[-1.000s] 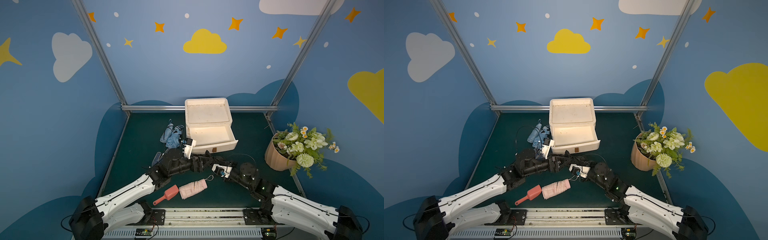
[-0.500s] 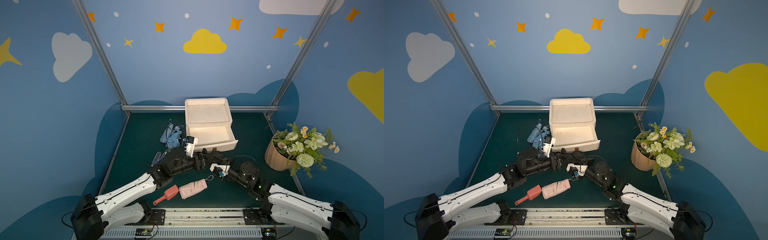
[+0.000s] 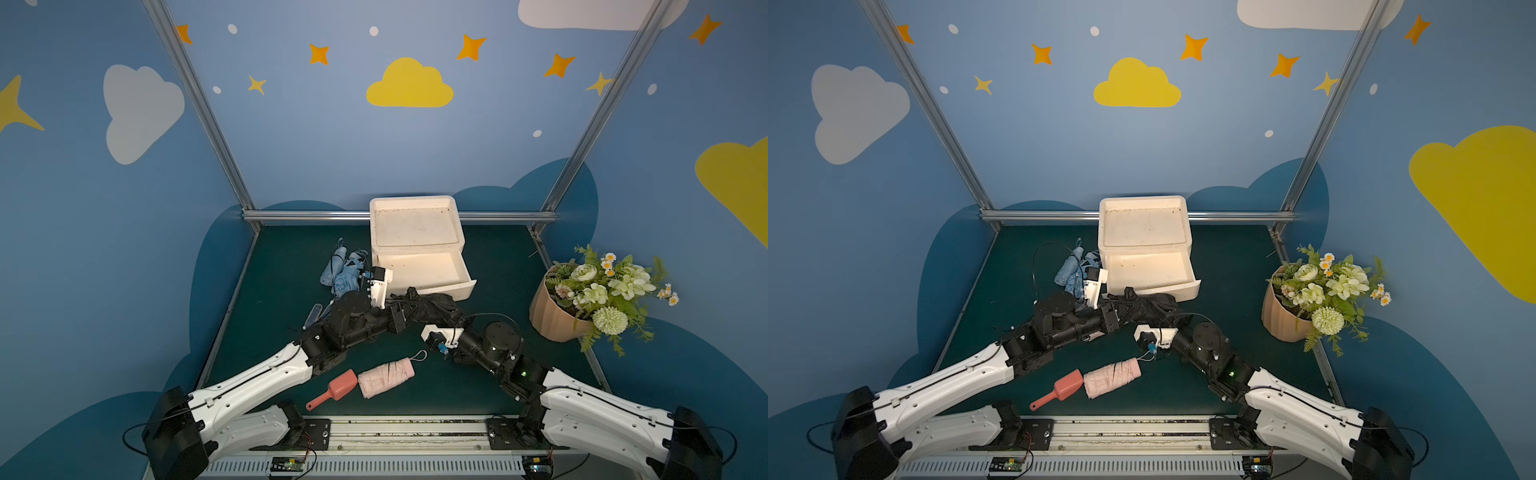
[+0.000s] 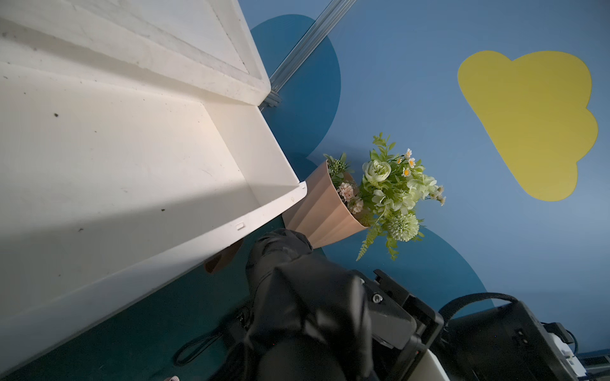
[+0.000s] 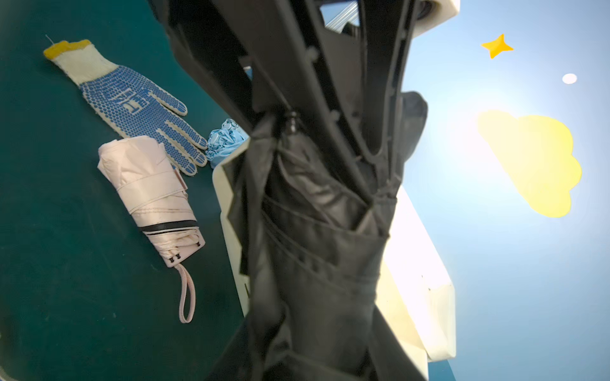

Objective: Place the umbrella in the drawer by color
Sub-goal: Pick up the umbrella from the center of the board, then place the umbrella in the drawer.

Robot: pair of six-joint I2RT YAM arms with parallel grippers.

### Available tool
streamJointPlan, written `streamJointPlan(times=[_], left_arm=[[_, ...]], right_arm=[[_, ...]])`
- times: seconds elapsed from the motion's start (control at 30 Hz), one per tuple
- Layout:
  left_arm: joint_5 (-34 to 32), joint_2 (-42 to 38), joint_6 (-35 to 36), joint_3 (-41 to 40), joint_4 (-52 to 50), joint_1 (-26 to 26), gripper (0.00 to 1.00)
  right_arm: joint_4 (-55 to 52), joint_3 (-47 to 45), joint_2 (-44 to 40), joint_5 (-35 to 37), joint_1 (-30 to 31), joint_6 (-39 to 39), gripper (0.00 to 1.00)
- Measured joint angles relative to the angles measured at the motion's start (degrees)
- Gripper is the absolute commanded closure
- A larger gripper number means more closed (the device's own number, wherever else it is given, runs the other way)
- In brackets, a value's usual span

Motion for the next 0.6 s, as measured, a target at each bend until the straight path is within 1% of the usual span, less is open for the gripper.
streamJointPlan(times=[0.1, 0.2, 0.33, 0.43, 0.6], left_arm=[[-1.2, 0.0, 3.9, 1.6, -0.6, 0.0, 0.92], [-3.4, 0.0, 8.1, 3.5, -1.1, 0.0, 0.94], [-6.5, 0.0, 13.5, 5.7, -0.3, -0.2, 0.94], [-9.7, 1.1, 17.3, 8.0, 1.0, 0.8, 0.94], [-11.6, 6.0, 21.1, 12.2, 3.4, 3.4, 0.93]], right_arm=[[-1.5, 0.9, -1.9, -1.7, 0.3, 2.6, 0.34], [-3.4, 1.6, -5.1, -3.2, 1.0, 5.5, 0.26], [-7.5, 2.2, -10.5, -3.7, 1.0, 10.1, 0.25], [-13.0, 4.3, -13.8, -3.1, 1.0, 14.0, 0.25], [-20.0, 6.7, -20.5, 0.3, 1.0, 20.6, 0.26]])
